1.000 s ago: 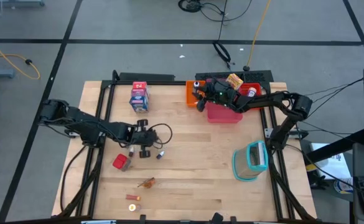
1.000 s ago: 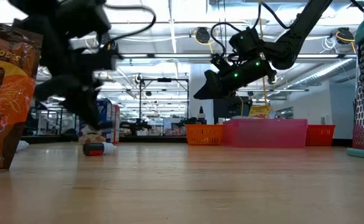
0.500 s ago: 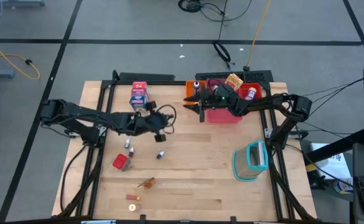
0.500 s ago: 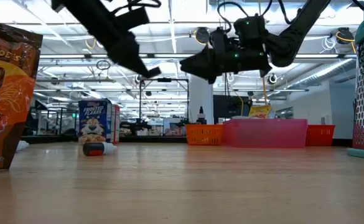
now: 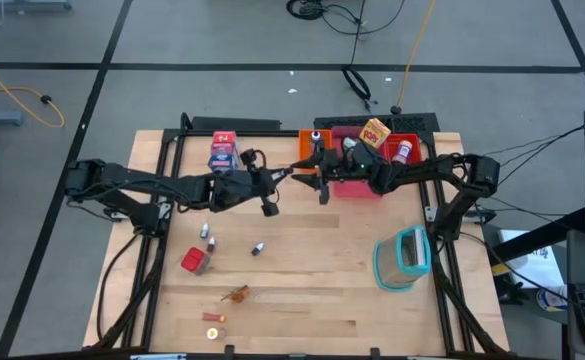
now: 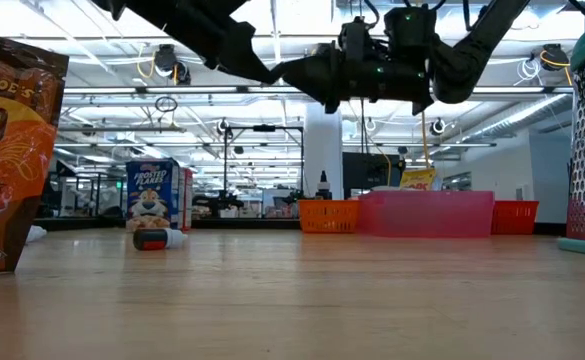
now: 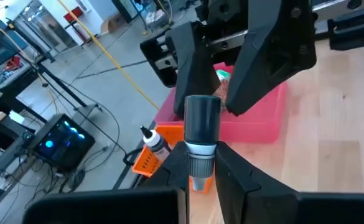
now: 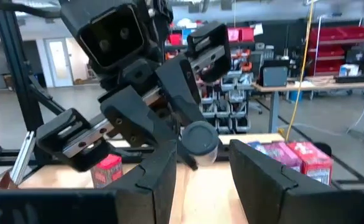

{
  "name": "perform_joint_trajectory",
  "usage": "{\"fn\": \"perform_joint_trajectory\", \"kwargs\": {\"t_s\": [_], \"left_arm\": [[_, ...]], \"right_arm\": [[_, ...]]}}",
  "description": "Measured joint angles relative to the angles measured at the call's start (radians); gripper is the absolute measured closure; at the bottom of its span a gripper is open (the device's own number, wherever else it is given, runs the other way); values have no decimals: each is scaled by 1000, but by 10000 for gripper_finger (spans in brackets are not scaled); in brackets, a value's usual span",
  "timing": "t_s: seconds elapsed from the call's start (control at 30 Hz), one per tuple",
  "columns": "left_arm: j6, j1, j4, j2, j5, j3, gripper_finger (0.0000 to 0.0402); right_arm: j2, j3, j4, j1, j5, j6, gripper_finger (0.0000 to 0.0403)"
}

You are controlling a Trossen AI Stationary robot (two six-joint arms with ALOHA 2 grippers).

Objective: Pick & Place Kitchen Items
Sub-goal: Put the small brown food coloring bottle into the orange bin

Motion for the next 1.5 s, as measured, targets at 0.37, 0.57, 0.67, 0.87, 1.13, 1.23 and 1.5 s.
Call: {"fn": "perform_joint_trajectory", "kwargs": {"t_s": [0.37,0.57,0.67,0.87,1.13,1.23,1.5], "left_arm": [[-10,0,34,0,41,0,370],[-11,0,52,0,58,0,360],[-13,0,51,0,72,0,367],[-23,0,47,0,79,0,359],[-35,0,16,0,86,0,342],[-34,0,3,0,86,0,341],[-36,0,-29,0,77,0,340]], "right_arm": [[0,0,26,63,109,-72,264],[0,0,29,86,182,-111,274],[0,0,27,86,180,-113,306],[0,0,26,86,178,-130,354],[1,0,12,85,176,-126,354],[1,0,3,79,175,-128,354],[1,0,-8,65,169,-122,354]]}}
